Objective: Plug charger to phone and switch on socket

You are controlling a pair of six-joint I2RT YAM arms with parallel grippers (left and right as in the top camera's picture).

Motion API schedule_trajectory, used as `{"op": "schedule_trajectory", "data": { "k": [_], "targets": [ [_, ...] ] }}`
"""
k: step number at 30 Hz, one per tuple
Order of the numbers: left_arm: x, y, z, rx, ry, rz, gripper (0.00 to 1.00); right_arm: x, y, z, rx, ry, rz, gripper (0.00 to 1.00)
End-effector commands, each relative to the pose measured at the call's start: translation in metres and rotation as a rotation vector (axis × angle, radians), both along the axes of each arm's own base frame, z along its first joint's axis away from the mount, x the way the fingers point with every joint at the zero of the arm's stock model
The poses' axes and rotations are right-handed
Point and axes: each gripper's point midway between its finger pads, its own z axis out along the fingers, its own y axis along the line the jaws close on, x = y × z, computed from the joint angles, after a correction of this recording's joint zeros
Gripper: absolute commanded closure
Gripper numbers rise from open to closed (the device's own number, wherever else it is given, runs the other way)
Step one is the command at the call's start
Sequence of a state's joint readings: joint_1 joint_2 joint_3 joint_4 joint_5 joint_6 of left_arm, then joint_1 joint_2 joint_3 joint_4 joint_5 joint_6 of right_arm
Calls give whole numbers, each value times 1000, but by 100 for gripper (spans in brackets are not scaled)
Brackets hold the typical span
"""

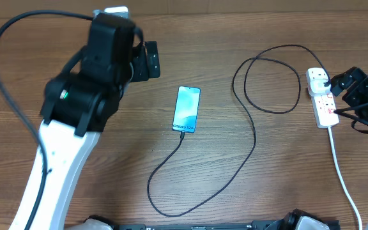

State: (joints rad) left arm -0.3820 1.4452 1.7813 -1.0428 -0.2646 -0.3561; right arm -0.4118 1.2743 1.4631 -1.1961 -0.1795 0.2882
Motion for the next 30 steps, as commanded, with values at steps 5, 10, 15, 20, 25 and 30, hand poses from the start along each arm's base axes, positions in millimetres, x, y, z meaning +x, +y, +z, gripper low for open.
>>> {"op": "schedule_trajectory", "data": {
  "k": [5, 10, 15, 20, 25, 30],
  "targets": [
    [-30, 10, -13, -85, -203, -16, 0, 1, 1, 3, 1, -10, 0, 0],
    [-46, 17, -51, -162, -342, -36, 0, 1, 1, 3, 1, -10, 0, 0],
    [-77, 36, -84, -267, -540, -77, 1, 1, 1, 3, 1, -10, 0, 0],
    [-107, 67, -118, -299, -649, 12, 0, 1, 1, 3, 1, -10, 0, 0],
    [-118, 75, -117, -313, -833, 22, 0, 1, 1, 3, 1, -10, 0, 0],
    [-129, 80, -112, -318, -940, 34, 1, 1, 1, 3, 1, -10, 0, 0]
  ]
}}
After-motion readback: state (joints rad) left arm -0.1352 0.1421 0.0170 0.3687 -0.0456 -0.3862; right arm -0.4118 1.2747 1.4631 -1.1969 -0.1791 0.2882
